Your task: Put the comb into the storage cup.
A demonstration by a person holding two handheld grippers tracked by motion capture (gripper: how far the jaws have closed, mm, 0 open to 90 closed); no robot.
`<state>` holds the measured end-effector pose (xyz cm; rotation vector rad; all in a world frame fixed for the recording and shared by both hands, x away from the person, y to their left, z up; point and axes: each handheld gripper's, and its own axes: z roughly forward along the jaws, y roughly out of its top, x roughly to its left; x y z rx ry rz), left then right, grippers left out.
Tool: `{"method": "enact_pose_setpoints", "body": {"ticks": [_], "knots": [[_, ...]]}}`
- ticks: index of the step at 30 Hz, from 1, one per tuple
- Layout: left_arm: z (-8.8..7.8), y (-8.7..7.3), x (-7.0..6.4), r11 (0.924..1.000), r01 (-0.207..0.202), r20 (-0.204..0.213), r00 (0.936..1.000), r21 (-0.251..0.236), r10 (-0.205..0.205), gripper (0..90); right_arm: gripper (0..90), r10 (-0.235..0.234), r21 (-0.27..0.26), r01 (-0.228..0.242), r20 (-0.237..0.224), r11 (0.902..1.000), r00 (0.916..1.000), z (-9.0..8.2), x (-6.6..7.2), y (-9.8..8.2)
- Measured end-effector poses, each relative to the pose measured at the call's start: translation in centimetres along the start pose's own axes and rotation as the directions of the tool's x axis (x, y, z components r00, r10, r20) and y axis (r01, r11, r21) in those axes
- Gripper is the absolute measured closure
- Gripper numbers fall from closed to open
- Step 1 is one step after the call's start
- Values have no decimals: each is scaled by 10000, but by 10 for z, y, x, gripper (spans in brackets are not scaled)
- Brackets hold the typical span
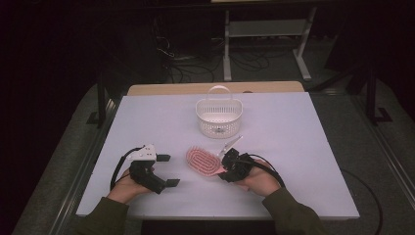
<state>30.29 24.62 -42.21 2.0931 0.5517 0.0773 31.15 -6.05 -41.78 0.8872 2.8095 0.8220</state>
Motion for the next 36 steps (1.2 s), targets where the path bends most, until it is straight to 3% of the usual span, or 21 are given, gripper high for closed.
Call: {"method": "enact_pose_setpoints", "body": {"ticks": [9,22,30,36], "knots": [[0,0,0,10000,10,-30,10000,3,-10,6,690,-309,-696,295,-202,9971,9993,-9,-3,-1],[-1,-1,0,10000,0,-64,10000,-23,0,6,690,-99,-1269,58,-317,9919,9994,-23,-15,-7],[-2,-1,2,9999,121,-88,9999,-93,-121,6,690,-70,-1661,-38,-647,9861,9979,-31,-22,-10],[-2,0,4,9996,212,-89,9997,-189,-213,6,690,-68,-1818,-40,-586,9833,9983,-36,-23,-10]]}}
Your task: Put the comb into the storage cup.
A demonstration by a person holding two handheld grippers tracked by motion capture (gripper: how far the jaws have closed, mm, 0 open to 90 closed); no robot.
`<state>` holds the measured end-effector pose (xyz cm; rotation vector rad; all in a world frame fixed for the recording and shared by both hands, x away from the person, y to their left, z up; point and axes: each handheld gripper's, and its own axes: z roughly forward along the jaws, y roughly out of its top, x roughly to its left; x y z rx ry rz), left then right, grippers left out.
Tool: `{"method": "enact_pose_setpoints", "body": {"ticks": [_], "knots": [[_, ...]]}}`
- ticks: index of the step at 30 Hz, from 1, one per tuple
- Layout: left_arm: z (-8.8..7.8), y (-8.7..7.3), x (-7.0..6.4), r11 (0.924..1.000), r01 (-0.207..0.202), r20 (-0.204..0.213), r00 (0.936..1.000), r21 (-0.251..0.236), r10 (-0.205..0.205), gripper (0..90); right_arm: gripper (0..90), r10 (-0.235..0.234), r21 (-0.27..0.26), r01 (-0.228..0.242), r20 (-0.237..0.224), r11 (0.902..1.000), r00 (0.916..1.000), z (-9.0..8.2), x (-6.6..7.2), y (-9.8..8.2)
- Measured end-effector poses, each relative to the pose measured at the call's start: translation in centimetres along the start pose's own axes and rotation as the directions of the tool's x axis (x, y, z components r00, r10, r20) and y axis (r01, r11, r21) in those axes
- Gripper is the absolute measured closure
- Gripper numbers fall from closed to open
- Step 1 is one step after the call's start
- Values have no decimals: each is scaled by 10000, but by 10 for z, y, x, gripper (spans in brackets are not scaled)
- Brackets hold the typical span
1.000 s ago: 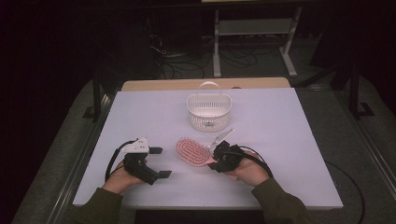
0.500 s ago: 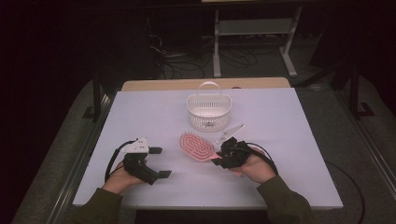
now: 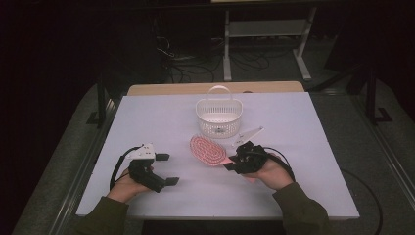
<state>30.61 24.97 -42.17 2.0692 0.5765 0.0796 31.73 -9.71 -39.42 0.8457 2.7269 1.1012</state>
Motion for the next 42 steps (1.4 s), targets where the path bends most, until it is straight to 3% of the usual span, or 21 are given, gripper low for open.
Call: {"method": "enact_pose_setpoints", "body": {"ticks": [11,13,20,25,36,42], "knots": [[-1,10,5,9973,540,57,9985,-501,-538,6,690,-6,-650,4,-25,9979,10000,-16,-10,-1],[3,17,5,9985,354,56,9994,-407,-352,6,690,-83,-695,85,32,9975,10000,-18,-11,-2],[11,34,6,9989,254,170,9995,-387,-248,6,690,-16,-989,14,-19,9951,10000,-23,-15,-3],[15,45,7,9976,220,362,9992,-649,-197,6,690,-30,-1238,46,131,9923,9999,-29,-20,-1],[18,57,11,9968,126,538,9985,-788,-84,6,690,-196,-1425,242,338,9895,9992,-31,-19,5],[23,65,13,9977,-15,586,9983,-682,55,6,690,-63,-1475,115,352,9890,9994,-30,-22,7]]}}
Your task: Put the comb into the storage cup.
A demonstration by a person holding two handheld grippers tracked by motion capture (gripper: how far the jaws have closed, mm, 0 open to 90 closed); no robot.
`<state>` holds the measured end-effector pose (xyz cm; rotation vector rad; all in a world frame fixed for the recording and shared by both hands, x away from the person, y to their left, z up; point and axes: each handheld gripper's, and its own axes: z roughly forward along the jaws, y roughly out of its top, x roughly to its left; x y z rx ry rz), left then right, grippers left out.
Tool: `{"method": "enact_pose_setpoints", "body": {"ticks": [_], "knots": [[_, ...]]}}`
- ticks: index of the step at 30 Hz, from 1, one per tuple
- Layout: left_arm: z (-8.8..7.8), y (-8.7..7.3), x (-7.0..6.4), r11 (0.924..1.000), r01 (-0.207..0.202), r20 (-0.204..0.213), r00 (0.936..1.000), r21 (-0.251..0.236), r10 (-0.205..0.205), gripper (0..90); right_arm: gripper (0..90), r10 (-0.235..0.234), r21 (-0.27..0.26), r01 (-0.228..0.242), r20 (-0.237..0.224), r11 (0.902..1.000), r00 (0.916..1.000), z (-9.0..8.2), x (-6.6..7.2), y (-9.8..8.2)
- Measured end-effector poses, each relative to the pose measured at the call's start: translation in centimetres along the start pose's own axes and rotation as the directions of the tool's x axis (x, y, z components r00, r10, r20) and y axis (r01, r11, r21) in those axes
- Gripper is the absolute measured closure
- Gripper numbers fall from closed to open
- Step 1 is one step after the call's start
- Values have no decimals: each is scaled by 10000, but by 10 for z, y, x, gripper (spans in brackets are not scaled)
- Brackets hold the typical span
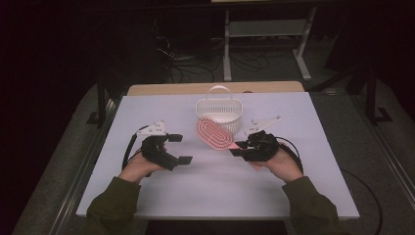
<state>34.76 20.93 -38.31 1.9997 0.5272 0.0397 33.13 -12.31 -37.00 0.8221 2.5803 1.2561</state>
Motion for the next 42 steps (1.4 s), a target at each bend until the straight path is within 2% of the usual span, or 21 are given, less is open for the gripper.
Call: {"method": "enact_pose_setpoints", "body": {"ticks": [5,12,18,26,34,38,42], "knots": [[7,10,1,9998,-171,124,9998,93,170,6,690,-32,-29,33,151,10000,9999,0,-2,4],[16,16,2,9998,-196,204,9996,105,194,5,689,-109,-12,109,190,9999,9998,2,-3,6],[25,17,3,9998,46,182,9998,-174,-43,5,689,-134,-174,136,117,9998,9998,0,-2,6],[30,17,0,9996,185,365,9992,-199,-178,4,689,-283,-268,285,106,9992,9995,2,1,6],[31,19,-2,9973,561,234,9982,-484,-550,4,689,-206,-410,205,-21,9989,9998,4,3,3],[32,18,-3,9980,511,155,9986,-381,-505,4,689,-231,-411,229,-46,9989,9997,6,4,2],[33,18,-4,9967,690,50,9976,-421,-688,4,689,-250,-528,246,-76,9983,9997,7,6,2]]}}
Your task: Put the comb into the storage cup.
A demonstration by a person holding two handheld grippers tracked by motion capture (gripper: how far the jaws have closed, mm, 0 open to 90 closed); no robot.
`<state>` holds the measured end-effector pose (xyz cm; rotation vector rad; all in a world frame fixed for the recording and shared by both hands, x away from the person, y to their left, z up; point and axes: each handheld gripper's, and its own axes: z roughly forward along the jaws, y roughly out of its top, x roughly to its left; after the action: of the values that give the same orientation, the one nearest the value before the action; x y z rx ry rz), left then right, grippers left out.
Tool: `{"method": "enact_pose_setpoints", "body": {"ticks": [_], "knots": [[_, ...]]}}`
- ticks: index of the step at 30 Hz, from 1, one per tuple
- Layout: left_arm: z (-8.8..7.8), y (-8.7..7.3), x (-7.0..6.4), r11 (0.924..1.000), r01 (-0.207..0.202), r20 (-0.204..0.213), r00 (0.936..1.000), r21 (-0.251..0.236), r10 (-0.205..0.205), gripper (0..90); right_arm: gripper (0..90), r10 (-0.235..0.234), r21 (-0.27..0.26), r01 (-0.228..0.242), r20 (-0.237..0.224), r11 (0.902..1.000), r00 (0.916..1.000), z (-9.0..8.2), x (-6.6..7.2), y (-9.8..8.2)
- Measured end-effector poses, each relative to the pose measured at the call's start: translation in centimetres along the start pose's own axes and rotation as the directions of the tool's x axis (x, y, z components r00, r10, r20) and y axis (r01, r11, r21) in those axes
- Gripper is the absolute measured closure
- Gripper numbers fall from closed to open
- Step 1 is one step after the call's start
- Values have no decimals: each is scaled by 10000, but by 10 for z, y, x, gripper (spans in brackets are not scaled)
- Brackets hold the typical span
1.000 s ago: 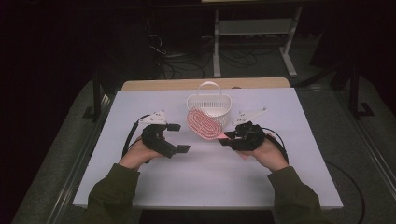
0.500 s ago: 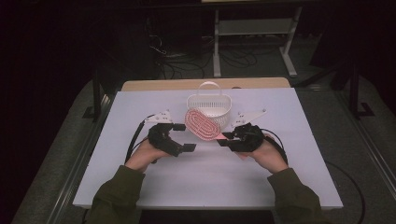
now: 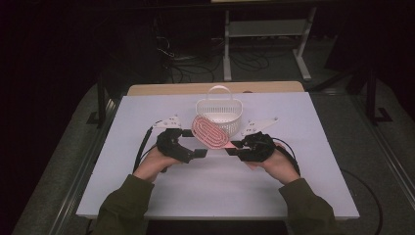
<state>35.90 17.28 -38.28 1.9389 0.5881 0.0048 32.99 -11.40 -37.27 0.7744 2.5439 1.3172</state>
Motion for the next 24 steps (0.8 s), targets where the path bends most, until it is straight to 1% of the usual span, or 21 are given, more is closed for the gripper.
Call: {"method": "enact_pose_setpoints", "body": {"ticks": [1,3,6,15,21,24], "knots": [[0,-1,0,10000,33,-73,10000,1,-33,4,689,-3,-22,3,10,10000,10000,0,0,0],[1,-1,0,9997,213,-41,9998,-74,-213,4,689,-7,-51,7,-5,10000,10000,1,1,0],[2,-1,-1,9996,270,-43,9996,-131,-270,4,689,-2,-119,2,-6,9999,10000,2,1,-1],[2,-1,-1,9989,376,-147,9992,-266,-380,4,689,-102,-55,101,-137,9999,9999,6,5,-2],[2,-1,-1,9980,528,-183,9984,-349,-534,4,689,-170,-122,168,-171,9998,9997,9,9,-3],[1,0,-1,9981,506,-234,9984,-353,-515,4,689,-215,-112,213,-197,9997,9996,10,10,-3]]}}
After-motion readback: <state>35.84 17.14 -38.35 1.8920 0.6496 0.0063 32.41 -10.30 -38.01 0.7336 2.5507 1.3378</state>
